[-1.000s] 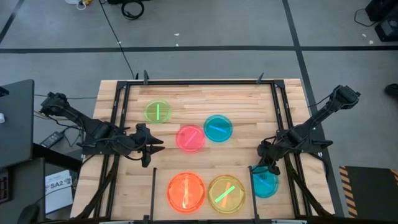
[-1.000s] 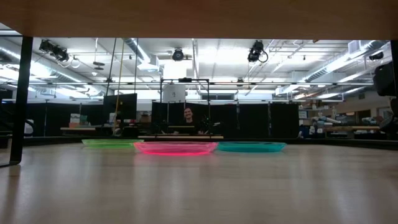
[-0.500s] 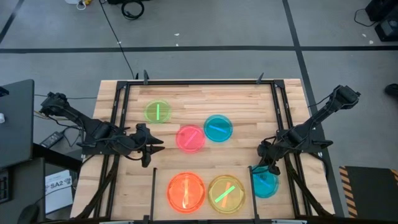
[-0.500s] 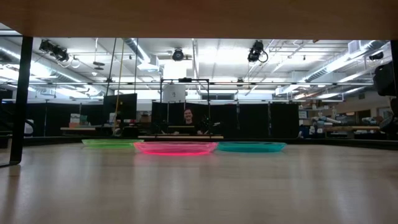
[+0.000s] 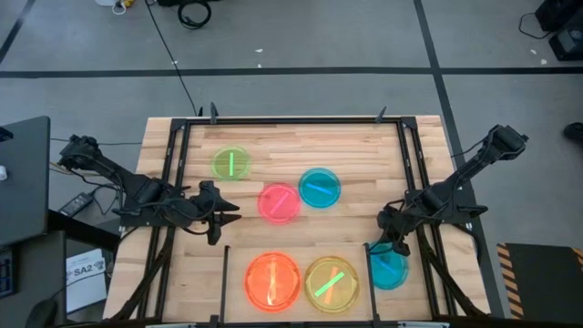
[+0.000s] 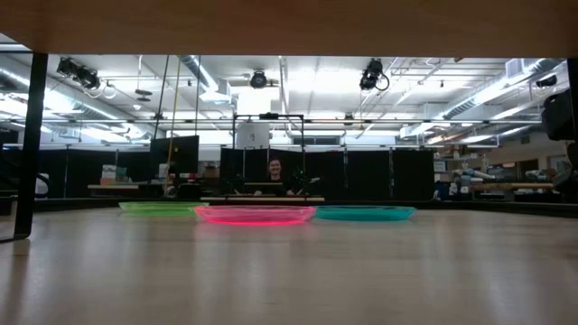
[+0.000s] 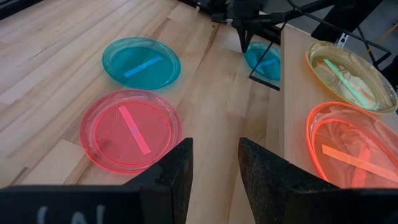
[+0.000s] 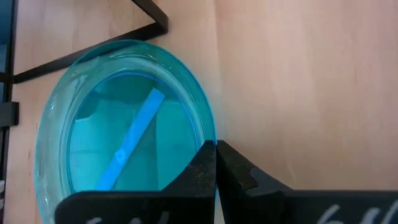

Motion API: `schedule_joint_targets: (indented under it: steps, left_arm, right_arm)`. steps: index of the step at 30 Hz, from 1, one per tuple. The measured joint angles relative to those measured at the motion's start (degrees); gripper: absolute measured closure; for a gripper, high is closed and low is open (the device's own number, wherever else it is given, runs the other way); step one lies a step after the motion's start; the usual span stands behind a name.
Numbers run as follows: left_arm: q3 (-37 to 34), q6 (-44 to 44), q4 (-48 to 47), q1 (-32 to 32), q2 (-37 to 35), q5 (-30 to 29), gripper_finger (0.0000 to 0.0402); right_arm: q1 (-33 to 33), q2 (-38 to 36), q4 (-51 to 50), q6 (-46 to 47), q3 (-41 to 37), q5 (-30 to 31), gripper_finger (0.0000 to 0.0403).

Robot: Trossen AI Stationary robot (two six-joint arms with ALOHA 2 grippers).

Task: Place and stack plates onto a shelf
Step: Stack the bottom blue plate on top of the green plate on the shelf

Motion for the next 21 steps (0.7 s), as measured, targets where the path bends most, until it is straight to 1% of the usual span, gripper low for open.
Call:
schedule_joint_targets:
  steps: [4,10,21]
  left_arm:
    - [0.00,0.00,0.01,0.02,0.00,-0.01,0.0267]
    - [0.02,-0.02,0.02,0.02,0.01,-0.02,0.0267]
    - [0.02,-0.02,0.02,0.02,0.01,-0.01,0.0267]
  right_arm:
    - [-0.92,-0.02,-7.78,2.07,2.54,-0.02,0.0396]
    - [-2.48,0.04,-20.08,-0.43,8.68,0.30,0.0396]
    - [-5.87,0.04,-40.59,-2.26,20.30,3.06,0.0395]
